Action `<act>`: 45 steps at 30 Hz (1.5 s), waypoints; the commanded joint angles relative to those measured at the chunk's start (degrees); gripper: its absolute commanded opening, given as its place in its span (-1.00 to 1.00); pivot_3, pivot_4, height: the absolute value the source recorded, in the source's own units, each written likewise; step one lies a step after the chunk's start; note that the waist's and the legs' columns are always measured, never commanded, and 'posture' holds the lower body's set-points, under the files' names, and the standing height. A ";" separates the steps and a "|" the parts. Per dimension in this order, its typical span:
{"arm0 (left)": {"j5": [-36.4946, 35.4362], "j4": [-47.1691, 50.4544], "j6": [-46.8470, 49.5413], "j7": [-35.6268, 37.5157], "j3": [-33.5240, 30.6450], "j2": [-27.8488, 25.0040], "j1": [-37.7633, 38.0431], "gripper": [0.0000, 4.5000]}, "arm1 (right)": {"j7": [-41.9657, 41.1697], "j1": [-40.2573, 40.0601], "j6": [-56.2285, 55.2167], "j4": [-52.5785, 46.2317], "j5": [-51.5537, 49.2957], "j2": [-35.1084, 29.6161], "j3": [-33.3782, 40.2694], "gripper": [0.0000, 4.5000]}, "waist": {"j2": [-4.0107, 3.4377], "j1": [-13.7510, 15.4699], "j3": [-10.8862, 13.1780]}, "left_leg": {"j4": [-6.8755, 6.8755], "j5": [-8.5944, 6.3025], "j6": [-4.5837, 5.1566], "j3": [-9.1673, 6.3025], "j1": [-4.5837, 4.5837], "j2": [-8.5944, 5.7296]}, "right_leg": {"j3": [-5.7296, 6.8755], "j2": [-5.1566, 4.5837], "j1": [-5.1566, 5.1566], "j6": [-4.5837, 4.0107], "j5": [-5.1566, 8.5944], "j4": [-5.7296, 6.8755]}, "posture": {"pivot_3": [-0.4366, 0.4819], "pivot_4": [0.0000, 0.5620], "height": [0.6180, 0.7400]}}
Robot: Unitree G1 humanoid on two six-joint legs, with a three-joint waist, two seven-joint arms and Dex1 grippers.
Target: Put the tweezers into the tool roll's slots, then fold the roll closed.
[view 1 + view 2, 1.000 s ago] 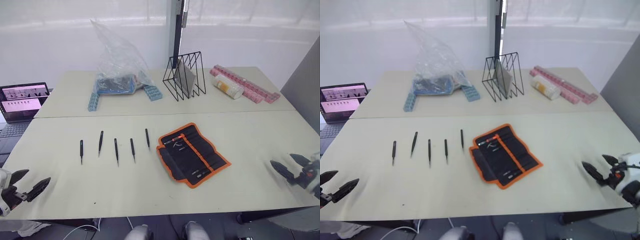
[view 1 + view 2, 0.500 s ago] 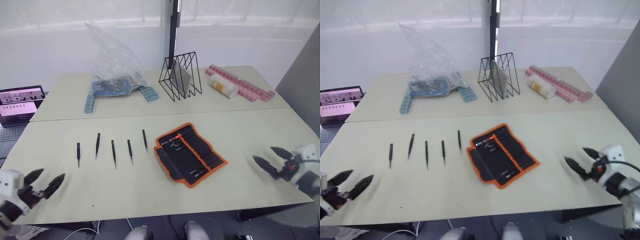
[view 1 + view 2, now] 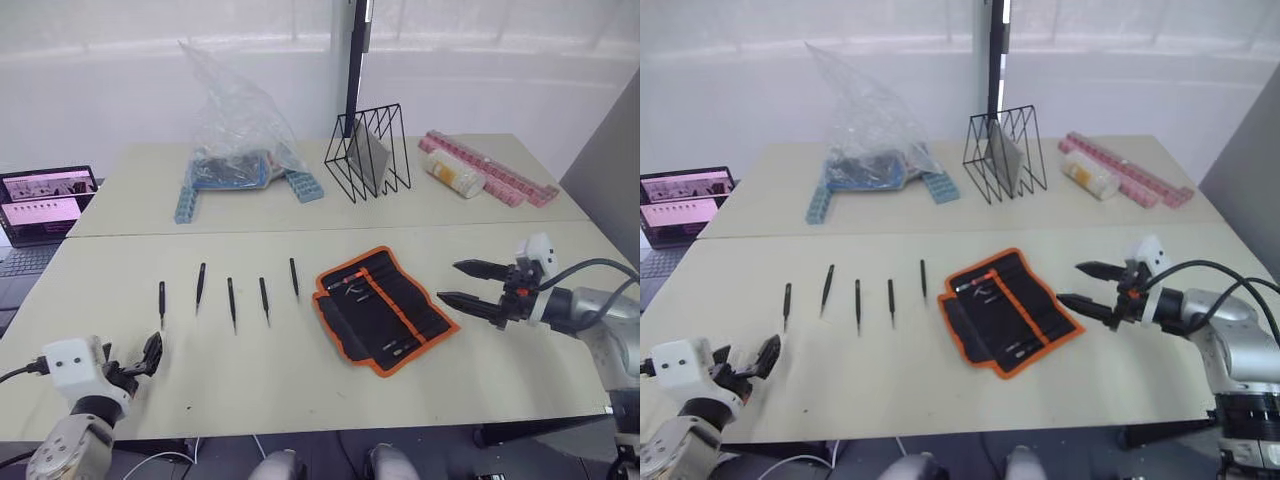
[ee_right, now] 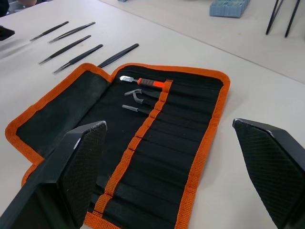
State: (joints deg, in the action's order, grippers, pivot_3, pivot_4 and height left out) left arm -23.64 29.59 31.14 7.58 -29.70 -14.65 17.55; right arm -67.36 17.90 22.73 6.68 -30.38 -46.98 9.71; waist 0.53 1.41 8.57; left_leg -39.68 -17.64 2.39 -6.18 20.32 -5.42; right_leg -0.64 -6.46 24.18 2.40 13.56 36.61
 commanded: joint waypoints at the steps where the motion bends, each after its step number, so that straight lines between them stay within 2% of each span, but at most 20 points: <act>1: 3.81 0.55 1.05 -4.59 2.26 0.23 -2.59 0.99 | -1.43 1.21 -1.05 -0.22 0.46 -0.46 -0.01 1.00 | 0.00 0.08 0.00 | 0.00 0.02 -0.03 0.02 0.00 0.00 | 0.00 -0.01 0.02 0.00 0.00 0.01 | -0.05 -0.47 0.74; 6: 6.35 -3.73 2.25 -6.37 6.60 0.93 -7.34 0.99 | -1.24 1.06 -0.69 -1.32 0.91 0.40 -0.31 1.00 | 0.00 0.07 0.00 | 0.01 0.03 -0.07 0.04 0.00 0.00 | 0.02 0.01 0.04 0.00 0.00 0.03 | -0.05 -0.47 0.74; 18: 5.63 -13.86 6.12 -7.55 7.36 0.80 -15.87 0.99 | 0.39 -0.61 0.54 -4.33 0.51 0.46 0.52 1.00 | -0.03 0.31 -0.01 | 0.01 0.08 -0.15 0.06 -0.02 0.00 | 0.07 0.00 0.07 0.00 -0.01 0.13 | -0.05 -0.47 0.74; 23: 5.47 -16.55 5.48 -6.78 8.16 1.47 -17.26 0.34 | 0.96 -0.96 0.63 -4.49 0.44 0.31 0.81 1.00 | -0.15 0.95 -0.07 | 0.01 0.08 -0.16 0.06 -0.05 0.00 | 0.08 0.01 0.07 -0.02 -0.03 0.16 | -0.05 -0.47 0.74; 32: 5.83 -17.52 4.23 -5.17 10.61 2.14 -17.86 -0.99 | 1.69 -1.84 1.30 -5.75 0.03 -0.05 1.75 1.00 | -0.21 2.47 -0.10 | -0.06 0.08 -0.16 0.06 -0.02 -0.07 | 0.09 -0.07 0.01 0.09 -0.10 0.09 | -0.05 -0.47 0.74; 45: 6.49 -18.80 3.73 -4.53 9.67 1.50 -18.81 -0.99 | 2.73 -2.58 0.86 -6.32 0.51 0.18 2.05 1.00 | -0.22 2.66 -0.09 | -0.06 0.10 -0.18 0.06 -0.02 -0.08 | 0.11 -0.09 -0.01 0.11 -0.11 0.10 | -0.05 -0.47 0.74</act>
State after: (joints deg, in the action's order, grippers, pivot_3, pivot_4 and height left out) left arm -17.00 12.81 33.71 1.73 -22.30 -13.58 -1.49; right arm -64.74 15.28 24.24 2.47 -29.43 -46.21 10.01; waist 0.31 4.07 8.48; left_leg -39.73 -17.54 2.21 -6.12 20.30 -5.50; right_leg -0.52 -6.54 24.18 2.51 13.45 36.71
